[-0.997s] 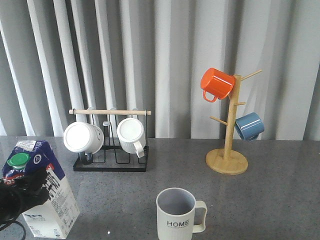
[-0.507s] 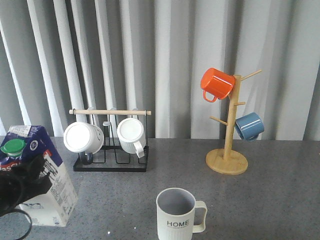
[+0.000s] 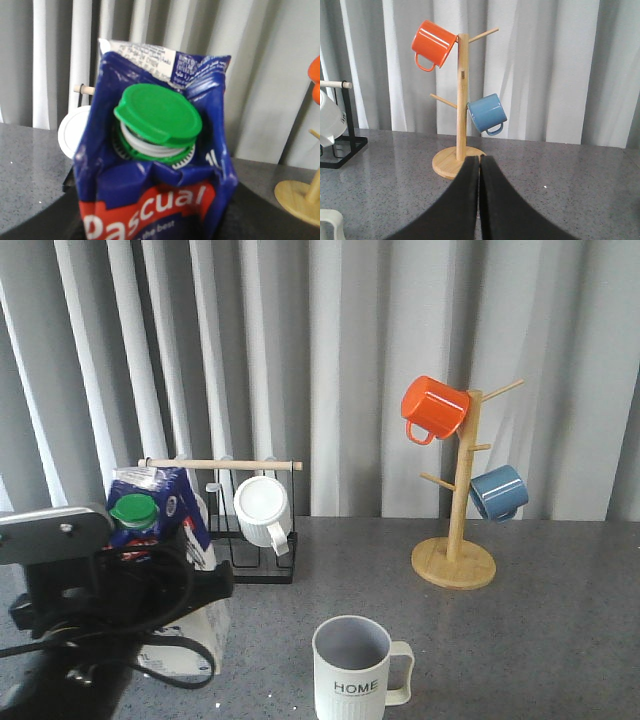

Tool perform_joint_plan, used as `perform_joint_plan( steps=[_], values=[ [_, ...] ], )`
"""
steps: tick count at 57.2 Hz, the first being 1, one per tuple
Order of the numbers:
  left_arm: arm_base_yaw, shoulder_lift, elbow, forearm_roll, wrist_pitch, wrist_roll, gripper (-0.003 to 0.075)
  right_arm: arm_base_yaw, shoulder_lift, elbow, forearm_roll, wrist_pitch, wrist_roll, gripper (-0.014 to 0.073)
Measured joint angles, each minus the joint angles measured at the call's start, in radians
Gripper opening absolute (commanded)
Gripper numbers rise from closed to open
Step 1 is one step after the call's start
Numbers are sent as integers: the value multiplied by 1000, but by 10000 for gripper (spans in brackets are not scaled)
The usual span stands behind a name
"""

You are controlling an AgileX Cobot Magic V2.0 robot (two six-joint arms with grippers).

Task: Place milk next to cup
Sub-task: 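Lift the milk carton and carry it toward the white mug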

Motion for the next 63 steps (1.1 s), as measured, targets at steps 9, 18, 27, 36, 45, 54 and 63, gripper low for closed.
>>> perform_joint_plan(
  steps=[9, 18, 27, 36, 45, 54, 63],
  values=[
    [-70, 111, -77, -109, -45, 77, 139, 0, 0, 0, 0, 0, 0, -9],
    [-124, 172, -109, -125, -67, 91, 139, 0, 0, 0, 0, 0, 0, -9],
    [-147, 195, -111, -122, -110, 43, 139, 0, 0, 0, 0, 0, 0, -9],
    [-164, 223, -115, -92, -124, -8, 139, 0, 0, 0, 0, 0, 0, -9],
    [-174, 255, -116, -65, -139, -96, 139, 0, 0, 0, 0, 0, 0, -9],
    [-174, 295, -116, -45, -143, -116, 139, 0, 0, 0, 0, 0, 0, -9],
    [-182, 321, -116, -42, -146, -120, 139, 0, 0, 0, 0, 0, 0, -9]
  ],
)
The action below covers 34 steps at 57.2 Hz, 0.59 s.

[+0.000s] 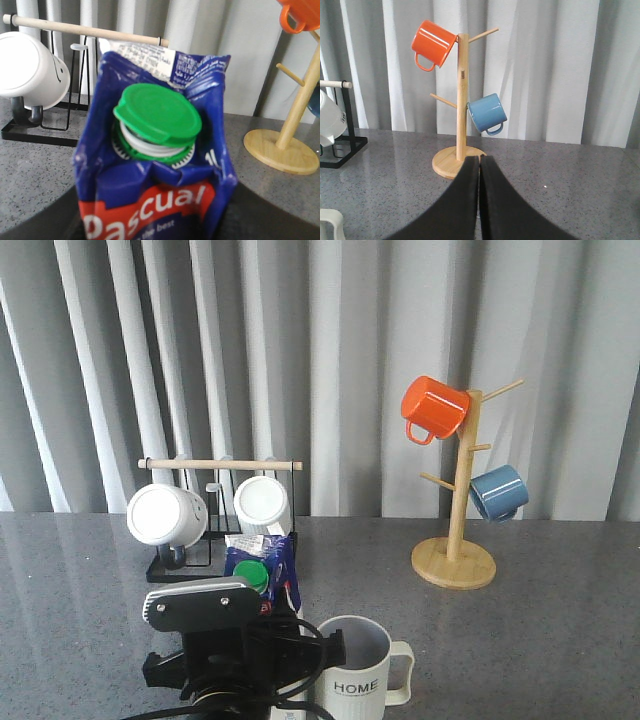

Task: Place milk next to cup
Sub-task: 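Lift the milk carton and carry it toward the white mug, then lower the milk carton onto the table beside the white mug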

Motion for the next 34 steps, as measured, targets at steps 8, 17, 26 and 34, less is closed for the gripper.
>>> perform_joint_plan(
  steps=[8, 17, 26, 34],
  values=[
    [-12, 17, 0, 2, -13, -1, 139, 0, 0, 0, 0, 0, 0, -9],
    [-20, 26, 15, 6, -21, -17, 139, 0, 0, 0, 0, 0, 0, -9],
    [-23, 26, 28, 17, -32, -46, 139, 0, 0, 0, 0, 0, 0, -9],
    [-23, 26, 30, 25, -32, -47, 139, 0, 0, 0, 0, 0, 0, -9]
  ],
)
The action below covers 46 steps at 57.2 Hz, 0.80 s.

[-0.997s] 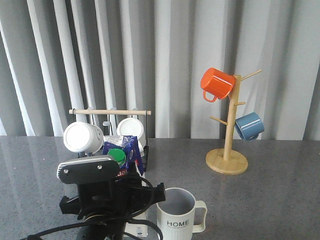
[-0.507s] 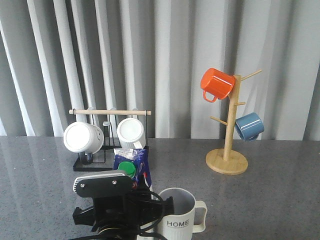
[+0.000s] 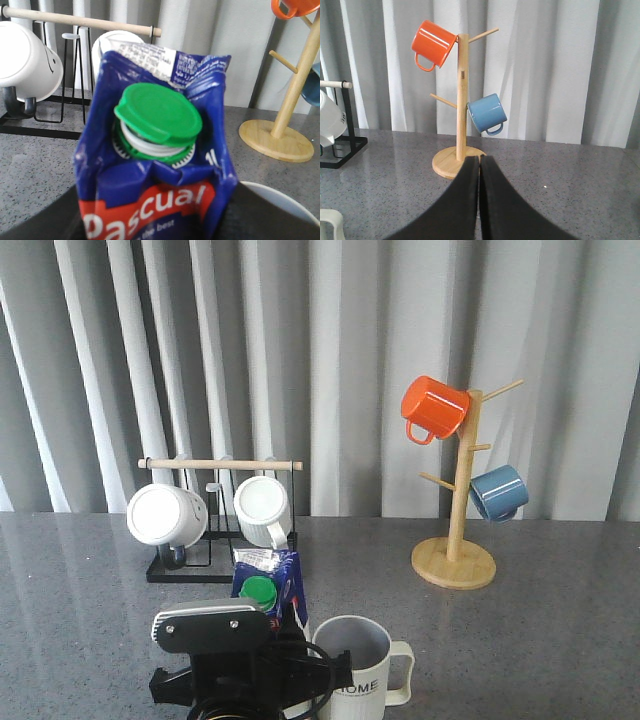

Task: Place milk next to cup
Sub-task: 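Lower the milk carton onto the table beside the white mug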

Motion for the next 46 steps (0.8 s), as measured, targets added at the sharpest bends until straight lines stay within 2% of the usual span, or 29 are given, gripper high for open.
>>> perform_joint_plan(
  steps=[38, 46],
  values=[
    [0, 0, 0, 1, 2, 0, 140, 0, 0, 0, 0, 0, 0, -9],
    [0, 0, 0, 1, 2, 0, 196, 0, 0, 0, 0, 0, 0, -9]
  ],
)
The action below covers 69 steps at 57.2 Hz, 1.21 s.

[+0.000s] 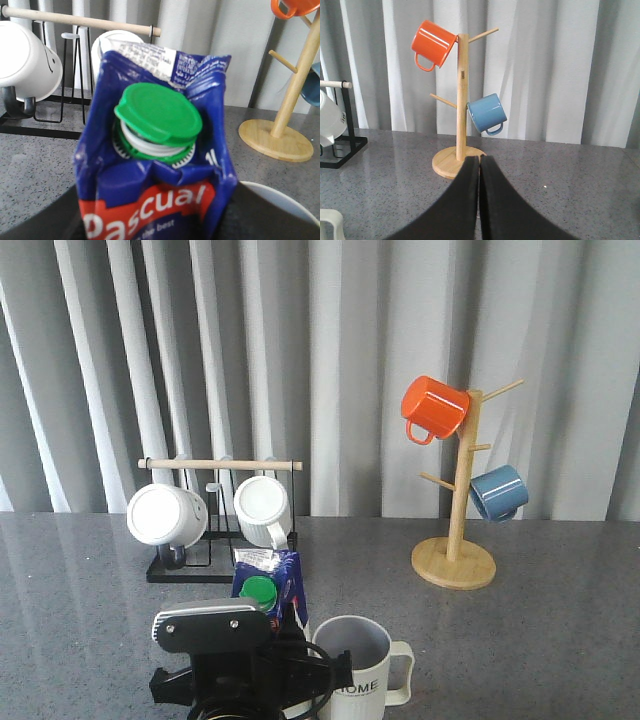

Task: Place milk next to cup
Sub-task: 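Lower the milk carton onto the table beside the white mug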

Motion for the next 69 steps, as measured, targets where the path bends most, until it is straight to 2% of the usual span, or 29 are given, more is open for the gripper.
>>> perform_joint_plan(
  steps=[7, 20, 23, 48, 63, 66, 69],
  values=[
    [0, -1, 0, 0, 0, 1, 316, 0, 0, 0, 0, 0, 0, -9],
    [0, -1, 0, -4, 11, 2, 677, 0, 0, 0, 0, 0, 0, -9],
    [0, -1, 0, -10, 22, 11, 736, 0, 0, 0, 0, 0, 0, -9],
    [-2, -29, 0, -13, 38, 55, 712, 0, 0, 0, 0, 0, 0, -9],
    [-37, -148, 0, 58, -21, 165, 699, 0, 0, 0, 0, 0, 0, -9],
    [-45, -179, 0, 86, -35, 174, 678, 0, 0, 0, 0, 0, 0, -9],
    [-50, -215, 0, 103, -39, 177, 623, 0, 0, 0, 0, 0, 0, -9]
  ],
)
